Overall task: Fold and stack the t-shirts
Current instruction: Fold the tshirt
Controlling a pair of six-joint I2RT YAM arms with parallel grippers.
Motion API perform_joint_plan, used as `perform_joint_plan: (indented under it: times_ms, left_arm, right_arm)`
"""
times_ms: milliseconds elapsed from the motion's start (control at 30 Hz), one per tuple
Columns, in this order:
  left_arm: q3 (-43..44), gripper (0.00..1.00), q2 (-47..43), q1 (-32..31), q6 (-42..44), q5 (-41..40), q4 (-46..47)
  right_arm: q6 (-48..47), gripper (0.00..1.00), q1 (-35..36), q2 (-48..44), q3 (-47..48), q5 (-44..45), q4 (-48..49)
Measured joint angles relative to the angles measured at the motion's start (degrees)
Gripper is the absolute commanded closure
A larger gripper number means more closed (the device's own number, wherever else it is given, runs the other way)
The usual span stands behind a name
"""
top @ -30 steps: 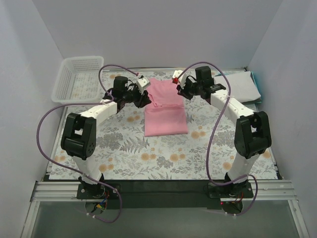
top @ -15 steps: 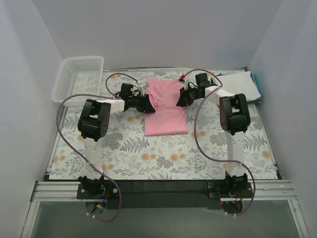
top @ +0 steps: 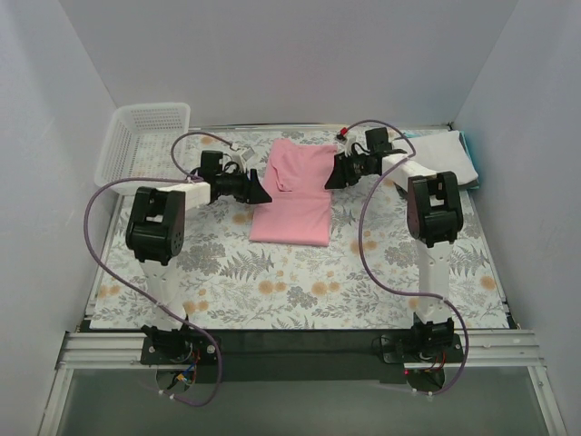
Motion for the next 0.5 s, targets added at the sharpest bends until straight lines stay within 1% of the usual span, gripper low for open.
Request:
perform_joint_plan:
  times_ms: [100,200,267,367,433,500]
  left_arm:
    - [-4.15,0.53,-8.61,-0.57,6.97,-1.4,-2.99]
    - [-9.05,0.53,-18.36,-2.27,17.0,-4.0,-5.01]
    - [-13.77,0.53,-24.98,-5.22,24.7,-7.1,-5.57]
    - [-23.1,0.52,-32.41,-13.0,36.54,-12.76,-4.2]
    - [-27.54,0.52,-33.7,-17.66,41.51,-15.47,-3.02]
    - [-30.82,0.52,-33.42,-20.79,45.42,-18.82,-2.16]
  right_arm:
    - [-0.35,0.56,-0.33,-4.2,0.04,1.36,0.04]
    - [-0.35,0.57,-0.28,-8.46,1.36,1.36,0.26]
    - [-0.28,0.59,0.24,-10.19,2.62,1.11,0.81]
    - [-0.28,0.62,2.36,-10.88,3.65,0.61,1.97]
    - [-0.28,0.62,4.28,-10.43,3.65,0.57,1.88]
    - [-0.35,0.63,6.45,-9.33,3.65,0.48,1.88]
